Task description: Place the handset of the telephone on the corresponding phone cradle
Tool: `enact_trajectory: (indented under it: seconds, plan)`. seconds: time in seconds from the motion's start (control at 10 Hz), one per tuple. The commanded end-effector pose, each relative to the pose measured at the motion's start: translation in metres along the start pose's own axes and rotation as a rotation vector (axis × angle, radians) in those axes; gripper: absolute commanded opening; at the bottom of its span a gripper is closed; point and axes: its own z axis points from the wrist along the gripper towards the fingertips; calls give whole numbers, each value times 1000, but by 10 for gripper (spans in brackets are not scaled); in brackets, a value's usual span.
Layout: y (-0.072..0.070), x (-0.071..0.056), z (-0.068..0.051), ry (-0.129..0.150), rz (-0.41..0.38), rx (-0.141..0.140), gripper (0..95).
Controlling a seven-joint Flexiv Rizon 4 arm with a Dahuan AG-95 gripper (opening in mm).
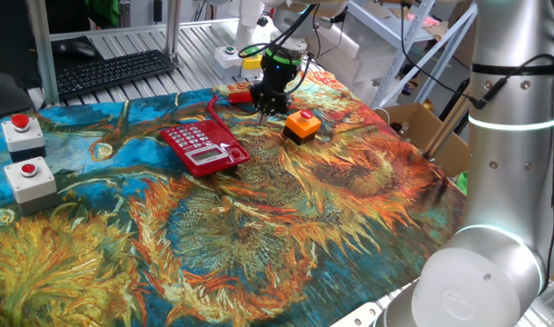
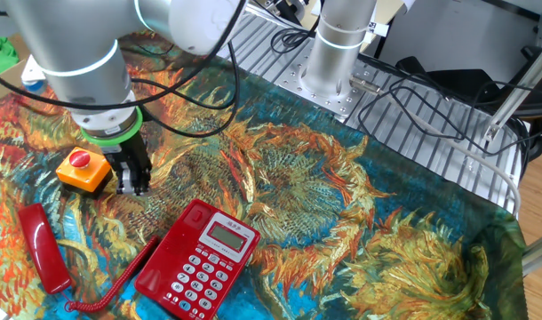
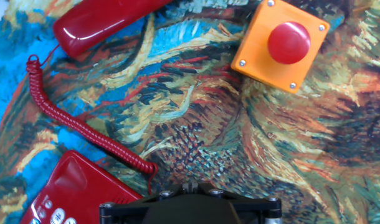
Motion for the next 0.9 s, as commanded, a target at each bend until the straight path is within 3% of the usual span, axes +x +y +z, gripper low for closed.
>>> enact_trajectory:
  seconds: [0.1, 0.3, 0.6, 0.9]
  plan:
    - [15, -18, 5, -102, 228, 16, 380]
    - [25, -32, 10, -108, 300, 3, 380]
    - [34, -64, 21, -125, 401, -13, 380]
    - [43, -90, 22, -124, 472, -34, 380]
